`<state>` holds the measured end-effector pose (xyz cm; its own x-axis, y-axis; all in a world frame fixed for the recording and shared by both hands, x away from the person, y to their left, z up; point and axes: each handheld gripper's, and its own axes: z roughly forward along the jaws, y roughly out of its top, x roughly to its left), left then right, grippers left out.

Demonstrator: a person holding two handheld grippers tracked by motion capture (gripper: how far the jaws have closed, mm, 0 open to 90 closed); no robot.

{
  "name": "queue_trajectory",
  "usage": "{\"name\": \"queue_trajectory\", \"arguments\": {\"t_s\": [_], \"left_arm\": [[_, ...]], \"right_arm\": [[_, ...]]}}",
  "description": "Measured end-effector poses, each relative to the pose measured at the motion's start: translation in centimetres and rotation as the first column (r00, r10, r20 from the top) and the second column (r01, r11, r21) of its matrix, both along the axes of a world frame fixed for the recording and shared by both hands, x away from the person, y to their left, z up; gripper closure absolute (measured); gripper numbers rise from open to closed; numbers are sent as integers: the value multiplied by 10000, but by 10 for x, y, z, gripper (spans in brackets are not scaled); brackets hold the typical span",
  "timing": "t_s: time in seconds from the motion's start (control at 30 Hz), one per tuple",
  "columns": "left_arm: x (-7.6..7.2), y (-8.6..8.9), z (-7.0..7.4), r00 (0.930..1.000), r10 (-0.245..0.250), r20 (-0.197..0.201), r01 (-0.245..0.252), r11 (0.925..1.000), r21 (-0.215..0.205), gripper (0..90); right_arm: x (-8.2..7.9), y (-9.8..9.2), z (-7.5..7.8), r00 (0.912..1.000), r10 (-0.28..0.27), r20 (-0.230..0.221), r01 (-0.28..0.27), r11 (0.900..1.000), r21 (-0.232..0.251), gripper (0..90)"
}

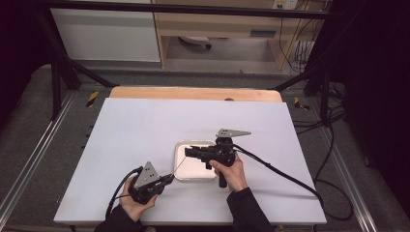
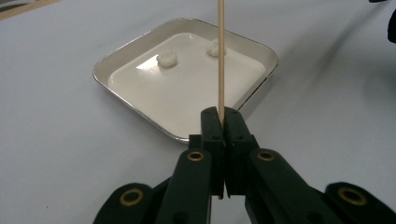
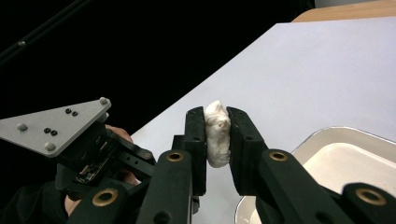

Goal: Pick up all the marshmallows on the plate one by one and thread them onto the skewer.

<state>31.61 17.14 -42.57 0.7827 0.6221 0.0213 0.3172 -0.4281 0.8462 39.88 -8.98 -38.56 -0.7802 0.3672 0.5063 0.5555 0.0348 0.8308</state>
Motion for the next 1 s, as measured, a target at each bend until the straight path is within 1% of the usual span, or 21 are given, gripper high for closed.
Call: {"name": "queue_trajectory", "arguments": {"t_s": [0.07, 0.23, 0.63, 0.73, 1.0], "left_arm": [[0, 0, 0, 10000, -23, -14, 23, 10000, 48, 888], [0, -1, -1, 10000, -31, -65, 32, 9999, 120, 888], [0, -2, -1, 10000, -60, -77, 61, 9999, 95, 888], [0, -2, -1, 10000, -49, -73, 50, 9999, 98, 888], [1, -2, -2, 9999, -9, -155, 10, 10000, 94, 888]], "right_arm": [[-2, 1, -1, 9999, -1, 122, 2, 10000, -17, 799], [-5, 2, -3, 9997, 55, 217, -51, 9998, -188, 801], [-7, 4, -6, 9995, 135, 290, -127, 9996, -271, 801], [-8, 4, -6, 9997, 119, 236, -114, 9996, -245, 800], [-9, 6, -9, 9995, 2, 305, 6, 9996, -275, 799]]}}
